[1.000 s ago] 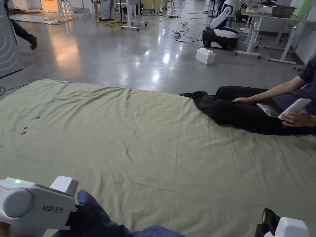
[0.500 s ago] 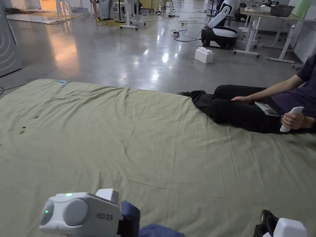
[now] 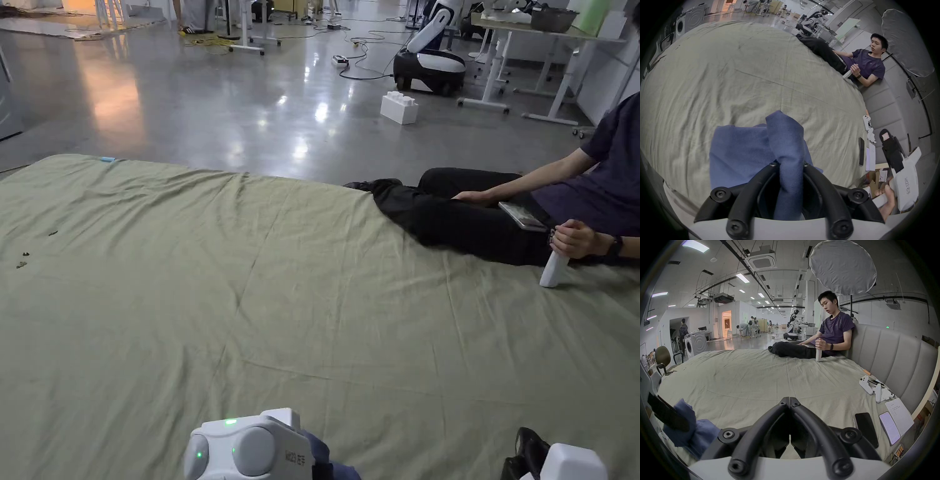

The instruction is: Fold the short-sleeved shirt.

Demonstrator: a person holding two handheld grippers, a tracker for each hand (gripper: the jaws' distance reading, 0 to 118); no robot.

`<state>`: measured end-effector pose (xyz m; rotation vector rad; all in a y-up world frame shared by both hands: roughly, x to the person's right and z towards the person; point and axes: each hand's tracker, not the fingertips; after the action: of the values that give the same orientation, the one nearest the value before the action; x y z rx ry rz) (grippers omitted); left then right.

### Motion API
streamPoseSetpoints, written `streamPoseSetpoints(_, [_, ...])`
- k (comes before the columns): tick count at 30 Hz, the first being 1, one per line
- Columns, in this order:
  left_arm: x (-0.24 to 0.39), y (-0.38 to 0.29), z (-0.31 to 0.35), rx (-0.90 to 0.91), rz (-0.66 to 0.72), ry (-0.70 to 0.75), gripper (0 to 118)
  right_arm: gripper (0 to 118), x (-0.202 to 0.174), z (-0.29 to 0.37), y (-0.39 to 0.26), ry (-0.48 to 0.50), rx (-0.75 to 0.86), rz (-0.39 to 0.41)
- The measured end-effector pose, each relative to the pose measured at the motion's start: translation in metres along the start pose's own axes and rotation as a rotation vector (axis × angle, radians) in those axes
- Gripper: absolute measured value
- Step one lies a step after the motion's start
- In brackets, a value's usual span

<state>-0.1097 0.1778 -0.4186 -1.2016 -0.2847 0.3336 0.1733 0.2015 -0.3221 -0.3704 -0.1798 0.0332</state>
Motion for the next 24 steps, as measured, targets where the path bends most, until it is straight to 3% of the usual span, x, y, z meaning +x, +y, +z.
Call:
streamPoseSetpoints(4, [-0.002,-0.003,0.008,0.002,-0.010,-0.074,20,1,0.003,0.002,0.001,-0.004,0.000,0.000])
streamPoseSetpoints(6, [-0.004,-0.003,0.021,0.004,-0.016,-0.117,37,0,0.005,0.002,0.001,-0.007,0.001,0.000])
streamPoseSetpoints(9, [-0.009,-0.002,0.036,0.035,-0.027,-0.145,49,0,0.007,0.002,0.001,-0.010,0.002,-0.003])
streamPoseSetpoints(11, [-0.012,-0.002,0.039,0.048,-0.021,-0.162,67,0,0.008,0.001,0.001,-0.011,-0.001,-0.009])
streamPoseSetpoints(16, [-0.011,-0.012,0.019,0.020,-0.038,-0.156,66,0,0.007,0.002,-0.001,-0.008,-0.008,-0.017])
streamPoseSetpoints(18, [-0.010,-0.019,0.001,-0.006,-0.038,-0.175,52,0,0.006,0.003,-0.002,-0.009,-0.010,-0.014])
streamPoseSetpoints(20, [-0.007,-0.025,-0.010,-0.017,-0.046,-0.157,25,1,0.006,0.003,-0.003,-0.008,-0.013,-0.014])
streamPoseSetpoints(24, [-0.007,-0.033,-0.028,-0.019,-0.046,-0.173,19,1,0.007,0.004,-0.005,-0.012,-0.019,-0.016])
